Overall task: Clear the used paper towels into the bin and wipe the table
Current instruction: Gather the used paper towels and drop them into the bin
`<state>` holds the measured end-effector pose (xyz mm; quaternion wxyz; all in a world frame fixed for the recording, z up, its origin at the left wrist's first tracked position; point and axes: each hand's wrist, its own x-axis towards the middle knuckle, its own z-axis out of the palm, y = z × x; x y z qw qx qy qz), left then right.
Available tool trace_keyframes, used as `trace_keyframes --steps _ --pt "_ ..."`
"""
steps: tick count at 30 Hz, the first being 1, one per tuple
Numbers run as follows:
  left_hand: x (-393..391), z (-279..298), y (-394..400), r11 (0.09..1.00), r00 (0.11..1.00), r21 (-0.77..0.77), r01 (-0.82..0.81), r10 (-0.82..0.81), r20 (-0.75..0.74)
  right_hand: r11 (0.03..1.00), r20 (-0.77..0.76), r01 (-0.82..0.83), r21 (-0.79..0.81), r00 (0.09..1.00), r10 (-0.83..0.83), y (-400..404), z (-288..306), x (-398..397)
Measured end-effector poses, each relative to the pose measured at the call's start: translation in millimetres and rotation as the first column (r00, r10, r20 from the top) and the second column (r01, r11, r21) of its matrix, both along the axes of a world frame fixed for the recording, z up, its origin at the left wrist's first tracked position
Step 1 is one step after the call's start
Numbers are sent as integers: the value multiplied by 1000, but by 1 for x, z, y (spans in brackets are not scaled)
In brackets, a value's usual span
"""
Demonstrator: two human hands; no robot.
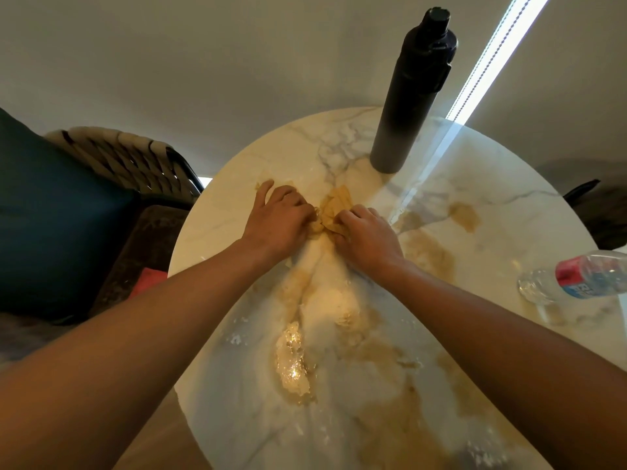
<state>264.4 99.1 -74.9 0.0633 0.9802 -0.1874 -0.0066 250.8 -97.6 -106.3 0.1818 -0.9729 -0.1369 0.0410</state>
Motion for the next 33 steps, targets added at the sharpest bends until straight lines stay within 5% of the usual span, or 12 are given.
trace_keyframes --steps 8,13,22,33 --pt "-7 14 6 996 991 -81 38 -27 132 995 118 -2 102 993 -10 -17 12 -21" --pt "-17 29 9 950 998 -305 67 -65 18 969 147 -8 245 989 -29 -24 31 -36" --pt "-51 68 -5 891 995 -453 -10 -35 -90 946 159 -8 323 986 -46 -45 69 -79" --pt "-74 120 -64 921 977 -353 166 -203 -70 954 196 74 291 971 -135 -105 110 -145"
